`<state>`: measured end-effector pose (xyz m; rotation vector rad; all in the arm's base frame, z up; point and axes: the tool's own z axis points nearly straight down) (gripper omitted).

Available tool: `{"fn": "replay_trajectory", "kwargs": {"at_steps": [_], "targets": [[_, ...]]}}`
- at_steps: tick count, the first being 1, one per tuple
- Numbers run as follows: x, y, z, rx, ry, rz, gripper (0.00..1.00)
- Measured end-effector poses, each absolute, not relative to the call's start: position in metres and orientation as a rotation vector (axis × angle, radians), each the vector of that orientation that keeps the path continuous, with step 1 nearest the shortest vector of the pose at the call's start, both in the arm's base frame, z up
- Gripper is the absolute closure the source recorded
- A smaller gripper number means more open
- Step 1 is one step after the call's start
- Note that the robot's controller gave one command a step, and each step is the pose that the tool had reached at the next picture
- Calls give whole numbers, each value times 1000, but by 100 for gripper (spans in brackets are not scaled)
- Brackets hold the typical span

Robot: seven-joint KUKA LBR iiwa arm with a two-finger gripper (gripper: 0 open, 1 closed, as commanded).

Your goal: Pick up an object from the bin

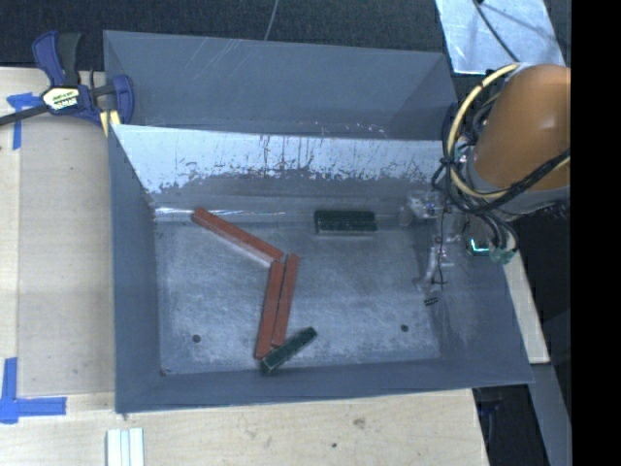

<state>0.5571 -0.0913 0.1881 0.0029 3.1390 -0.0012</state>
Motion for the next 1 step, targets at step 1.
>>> {"fn": "replay_trajectory", "kwargs": {"at_steps": [1], "targets": [[558,-91,189,0,3138,-2,0]]}}
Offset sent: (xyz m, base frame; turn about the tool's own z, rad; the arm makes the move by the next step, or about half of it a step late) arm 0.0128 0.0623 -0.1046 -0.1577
